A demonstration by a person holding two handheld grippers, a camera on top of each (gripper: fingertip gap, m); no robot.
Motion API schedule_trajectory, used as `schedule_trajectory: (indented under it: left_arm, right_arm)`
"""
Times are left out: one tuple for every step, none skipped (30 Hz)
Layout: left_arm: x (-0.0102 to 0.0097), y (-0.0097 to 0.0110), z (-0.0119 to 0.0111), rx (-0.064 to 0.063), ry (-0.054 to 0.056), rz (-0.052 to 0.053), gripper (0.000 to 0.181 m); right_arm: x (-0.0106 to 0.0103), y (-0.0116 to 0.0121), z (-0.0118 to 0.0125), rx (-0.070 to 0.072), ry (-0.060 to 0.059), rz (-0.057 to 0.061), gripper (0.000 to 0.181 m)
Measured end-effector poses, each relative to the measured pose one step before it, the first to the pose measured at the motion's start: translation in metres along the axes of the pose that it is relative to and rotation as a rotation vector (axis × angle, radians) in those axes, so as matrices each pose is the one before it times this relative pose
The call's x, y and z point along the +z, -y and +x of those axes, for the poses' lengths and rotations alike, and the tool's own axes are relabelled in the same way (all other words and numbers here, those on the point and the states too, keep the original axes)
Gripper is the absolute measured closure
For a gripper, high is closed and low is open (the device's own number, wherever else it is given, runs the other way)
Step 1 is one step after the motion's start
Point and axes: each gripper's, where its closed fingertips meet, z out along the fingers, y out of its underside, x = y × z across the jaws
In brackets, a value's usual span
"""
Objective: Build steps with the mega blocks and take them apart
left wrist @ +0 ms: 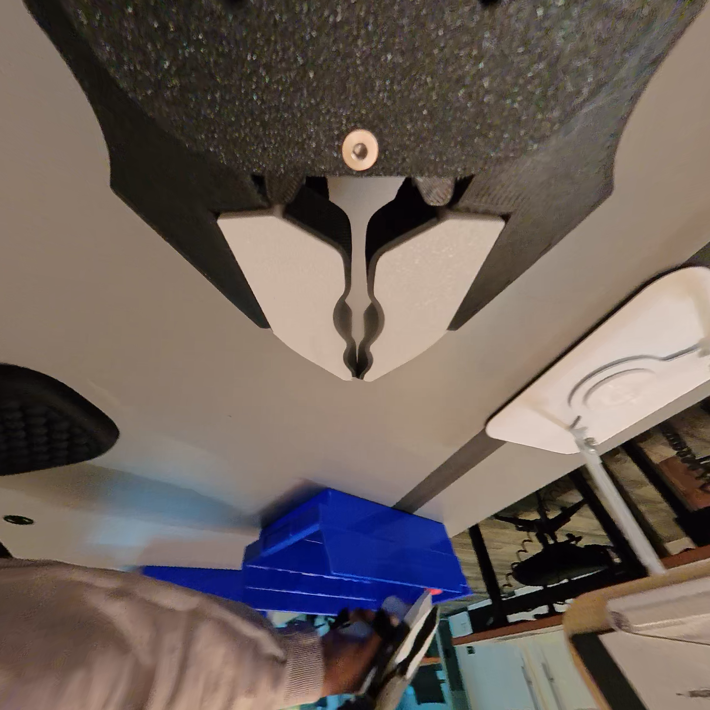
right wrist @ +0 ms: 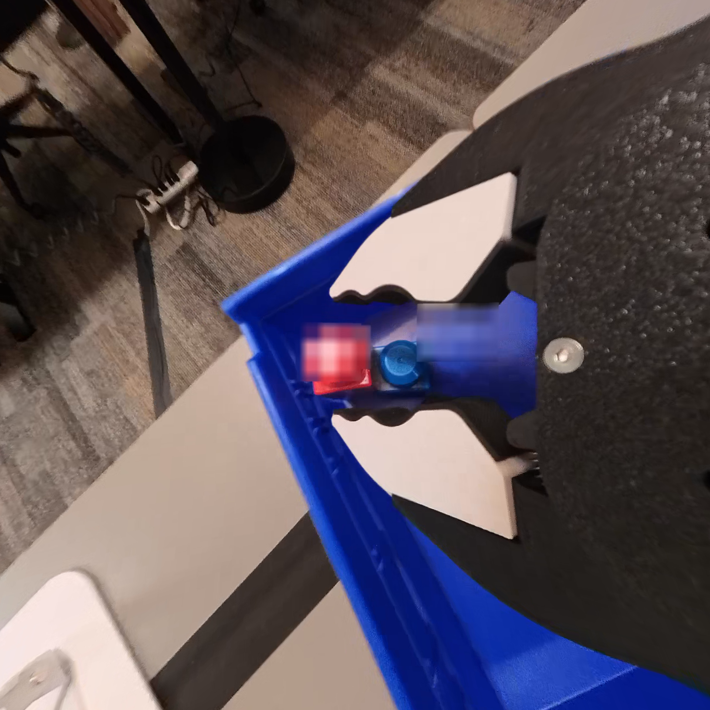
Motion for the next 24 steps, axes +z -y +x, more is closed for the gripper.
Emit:
schedule_trajectory:
  left_arm:
    - [-0.00142,0.00117,-0.00489,-0.012,0.025,0.0022,0.181]
    - [-0.00173,0.00177,-0.00526,-0.0157,0.0255,0.0048,0.181]
    - [-0.0021,0.00248,-0.00546,-0.0176,0.0253,0.01,0.181]
    - [-0.0023,0.00293,-0.0054,-0.0168,0.0239,0.0139,0.181]
    - [-0.00232,0.00294,-0.00517,-0.014,0.0227,0.0141,0.181]
    - [-0.00224,0.00279,-0.00511,-0.0119,0.0235,0.0138,0.181]
    - [-0.00201,0.00288,-0.00504,-0.0098,0.0244,0.0144,0.181]
    - [-0.00202,0.00316,-0.00525,-0.0064,0.027,0.019,0.181]
    - [-0.00215,0.00387,-0.00553,-0.0027,0.0303,0.0254,0.181]
    - [-0.00253,0.0043,-0.00581,0.0004,0.0323,0.0269,0.181]
    - [-0.0027,0.00427,-0.00591,0.0021,0.0318,0.0234,0.181]
    - [-0.00289,0.0044,-0.00609,0.0011,0.0312,0.0207,0.181]
    - [-0.00285,0.00491,-0.00606,-0.002,0.0301,0.0211,0.181]
    - [-0.00282,0.00507,-0.00575,-0.0063,0.0252,0.0202,0.181]
    - [-0.00252,0.00505,-0.00534,-0.0108,0.02,0.0168,0.181]
    - [-0.00247,0.00489,-0.00535,-0.0107,0.0187,0.0133,0.181]
    - [-0.00281,0.00494,-0.00584,-0.0072,0.0199,0.01,0.181]
    - [-0.00317,0.00534,-0.00634,-0.0051,0.0213,0.0079,0.181]
    - [-0.00402,0.00614,-0.00716,-0.0038,0.023,0.0066,0.181]
    - [-0.00508,0.00727,-0.00841,-0.001,0.0265,0.0062,0.181]
    - [-0.00628,0.00829,-0.0101,0.0043,0.0299,0.0062,0.181]
    - [-0.00734,0.00898,-0.01195,0.009,0.0306,0.0031,0.181]
    - [-0.00826,0.00863,-0.01403,0.0092,0.0307,-0.0028,0.181]
    - [-0.00866,0.00771,-0.01726,0.006,0.0364,-0.0086,0.181]
  right_arm:
    - [-0.01186,0.0132,-0.00249,0.0043,-0.017,0.0546,0.131]
    - [-0.01305,0.01656,-0.00475,0.0133,-0.0146,0.0722,0.133]
    - [-0.01319,0.01798,-0.00844,0.0068,-0.0086,0.074,0.134]
    - [-0.01322,0.01861,-0.01323,0.0054,0.0026,0.0752,0.134]
    - [-0.01276,0.01964,-0.01554,0.0152,-0.0017,0.0843,0.135]
    - [-0.01145,0.0184,-0.02018,0.0226,0.0132,0.0831,0.137]
    - [-0.00943,0.01438,-0.02286,0.0241,0.0172,0.0651,0.139]
    - [-0.00718,0.0096,-0.02214,0.02,0.0022,0.0454,0.143]
    - [-0.00546,0.00605,-0.02497,0.0114,0.0171,0.0385,0.146]
    - [-0.00362,0.00312,-0.02298,0.0216,0.0048,0.0337,0.152]
    - [-0.00266,-0.00066,-0.02205,0.0264,0.005,0.0234,0.155]
    - [-0.00222,-0.00064,-0.02124,0.0294,0.0058,0.0423,0.161]
    - [-0.0019,-0.00369,-0.01939,0.0305,0.0005,0.031,0.17]
    - [-0.00164,-0.00618,-0.01636,0.0234,-0.0101,0.0191,0.175]
    - [-0.00157,-0.00689,-0.01329,0.0207,-0.0203,0.0243,0.181]
    - [-0.00095,-0.01005,-0.01184,0.0285,-0.0157,0.0033,0.181]
    - [-0.00031,-0.01196,-0.0111,0.0415,-0.0077,-0.007,0.181]
    - [-0.00019,-0.0122,-0.01073,0.0437,0.0008,-0.0043,0.181]
    - [0.0002,-0.01266,-0.00822,0.0355,-0.0069,-0.0048,0.181]
    - [0.00071,-0.01328,-0.00631,0.0156,-0.0061,-0.0146,0.181]
    - [0.00153,-0.0113,-0.00602,0.0011,0.0051,-0.0151,0.181]
    - [0.00224,-0.00905,-0.00595,-0.012,0.0169,-0.0209,0.181]
    - [0.00246,-0.00675,-0.00406,-0.0287,0.015,-0.0233,0.181]
    - [0.00189,-0.0039,-0.00138,-0.0328,0.005,-0.0123,0.181]
